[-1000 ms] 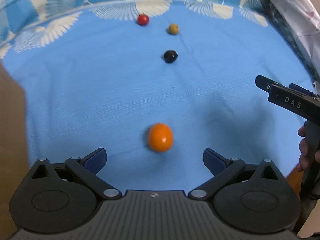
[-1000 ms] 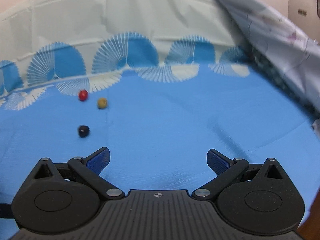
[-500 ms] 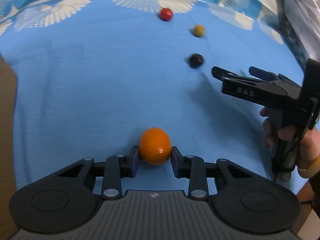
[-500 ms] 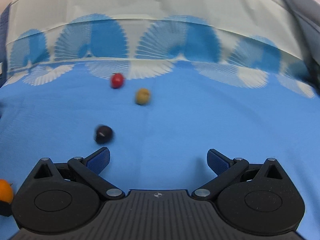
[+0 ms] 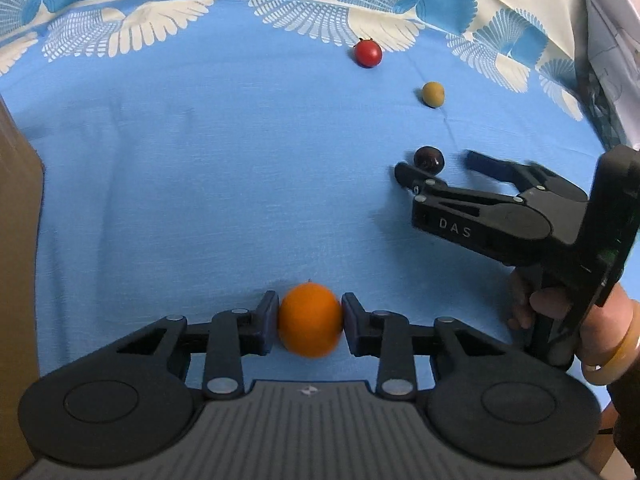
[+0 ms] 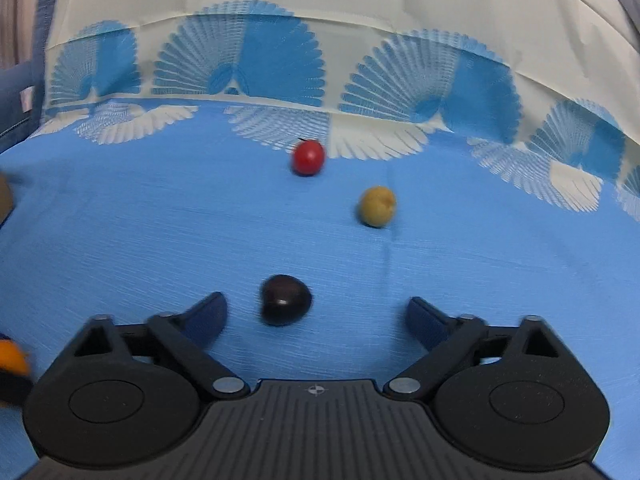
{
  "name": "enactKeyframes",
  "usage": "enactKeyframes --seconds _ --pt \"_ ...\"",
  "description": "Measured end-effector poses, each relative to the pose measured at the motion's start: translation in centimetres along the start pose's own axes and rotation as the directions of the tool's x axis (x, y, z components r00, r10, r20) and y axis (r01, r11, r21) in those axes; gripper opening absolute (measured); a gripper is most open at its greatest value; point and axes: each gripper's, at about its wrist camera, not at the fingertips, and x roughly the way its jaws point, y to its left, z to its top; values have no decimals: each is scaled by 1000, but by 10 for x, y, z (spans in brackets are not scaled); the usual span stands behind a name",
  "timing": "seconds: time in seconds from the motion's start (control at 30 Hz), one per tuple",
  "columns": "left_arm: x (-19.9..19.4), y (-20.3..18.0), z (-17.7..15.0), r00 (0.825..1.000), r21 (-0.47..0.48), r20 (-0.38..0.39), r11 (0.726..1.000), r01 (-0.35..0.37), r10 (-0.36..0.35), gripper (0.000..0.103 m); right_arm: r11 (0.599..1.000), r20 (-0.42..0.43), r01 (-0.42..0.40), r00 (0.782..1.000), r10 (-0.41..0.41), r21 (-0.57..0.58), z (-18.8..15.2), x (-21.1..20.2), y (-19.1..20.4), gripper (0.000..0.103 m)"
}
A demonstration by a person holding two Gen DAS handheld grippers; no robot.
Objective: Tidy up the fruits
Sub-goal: 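Grasp the dark cherry with the right tool while the left tool holds the orange, then carry the orange in the left tool while the right tool carries the dark cherry into the box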
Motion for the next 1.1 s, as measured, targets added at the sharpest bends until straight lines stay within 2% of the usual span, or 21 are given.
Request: enactKeyframes --seconds 0.03,0.07,0.13,0.27,0.47,0.6,0.7,0.83,0.97,1.1 --pt "-2 1 -1 1000 0 -4 1000 1 -1 37 999 -4 -44 999 44 -8 1 -1 2 39" --pt "-3 1 -2 1000 1 -5 1000 0 0 37 998 -16 -63 998 63 -12 3 -2 6 25" --pt "-10 2 -4 1000 -5 4 1000 -3 3 37 999 -35 -51 998 52 14 6 -7 7 25" --pt "-36 0 -7 1000 -9 28 1000 13 -12 37 990 -14 2 1000 0 143 4 -38 -5 25" --pt "-102 -5 -19 997 1 72 1000 28 -28 37 962 27 67 997 -77 264 -4 -122 -5 25" --pt "-157 4 -35 994 -16 108 999 33 -31 37 947 64 46 996 -70 317 -4 -186 21 25" --pt "-197 16 -53 990 -28 137 999 20 -16 37 949 82 -2 996 -25 316 5 -226 54 25" --pt "-248 37 -82 982 -34 183 998 -43 49 37 953 112 -103 991 73 286 14 -271 120 25" --pt "-291 67 -116 974 -76 210 995 -66 80 37 924 97 -242 970 223 295 18 -299 174 25" --pt "-322 100 -151 969 -129 218 988 -86 113 37 919 63 -296 955 290 259 16 -319 222 25"
